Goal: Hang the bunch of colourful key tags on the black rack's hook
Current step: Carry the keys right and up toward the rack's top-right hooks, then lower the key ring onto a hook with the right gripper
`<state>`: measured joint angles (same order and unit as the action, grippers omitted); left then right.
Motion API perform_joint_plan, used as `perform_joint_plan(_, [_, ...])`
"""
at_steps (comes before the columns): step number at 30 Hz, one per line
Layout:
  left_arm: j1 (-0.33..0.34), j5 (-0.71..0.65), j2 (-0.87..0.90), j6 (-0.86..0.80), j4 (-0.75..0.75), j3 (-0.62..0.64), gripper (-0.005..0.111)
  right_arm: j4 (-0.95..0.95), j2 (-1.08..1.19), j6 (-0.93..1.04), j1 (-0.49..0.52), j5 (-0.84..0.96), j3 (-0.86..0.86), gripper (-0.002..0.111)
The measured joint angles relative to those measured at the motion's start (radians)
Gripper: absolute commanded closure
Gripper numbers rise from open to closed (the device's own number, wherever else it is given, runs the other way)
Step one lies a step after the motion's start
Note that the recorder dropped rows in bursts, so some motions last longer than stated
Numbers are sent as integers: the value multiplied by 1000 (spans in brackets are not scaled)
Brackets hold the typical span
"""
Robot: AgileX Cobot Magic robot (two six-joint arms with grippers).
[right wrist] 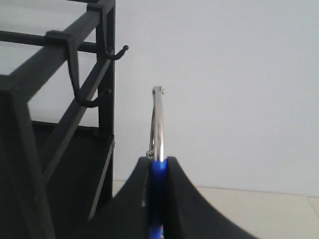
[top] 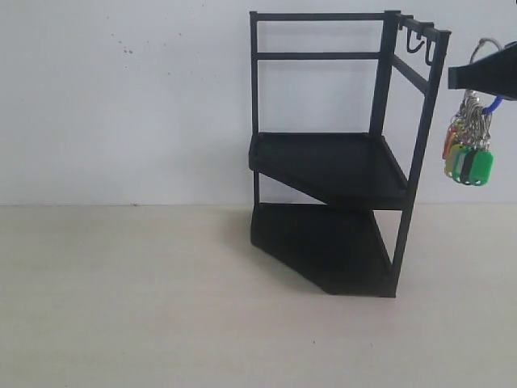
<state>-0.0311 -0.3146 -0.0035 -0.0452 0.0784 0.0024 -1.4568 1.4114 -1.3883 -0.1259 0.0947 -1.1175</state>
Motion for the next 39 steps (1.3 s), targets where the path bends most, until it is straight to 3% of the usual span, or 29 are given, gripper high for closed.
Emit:
perform_joint_plan(3, [0, 0, 0, 0, 0, 0, 102, 8, 23, 0, 102, -190, -2, 108])
perform_joint_plan(6, [0, 0, 0, 0, 0, 0, 102, 8, 42, 0, 124, -254, -4, 108])
perform_joint_plan(15, [0, 0, 0, 0, 0, 0, 102, -5, 122, -11, 124, -351, -126, 108])
perform_joint_plan(24, [0, 0, 0, 0, 0, 0, 102, -258, 122, -251, 124, -410, -126, 109])
perform_joint_plan(33, [0, 0, 0, 0, 0, 0, 102, -290, 122, -331, 124, -430, -126, 107])
perform_joint_plan(36, [0, 0, 0, 0, 0, 0, 102, -290, 122, -340, 124, -431, -126, 96])
perform_joint_plan(39, [0, 0, 0, 0, 0, 0, 102, -290, 122, -344, 124, -431, -128, 73])
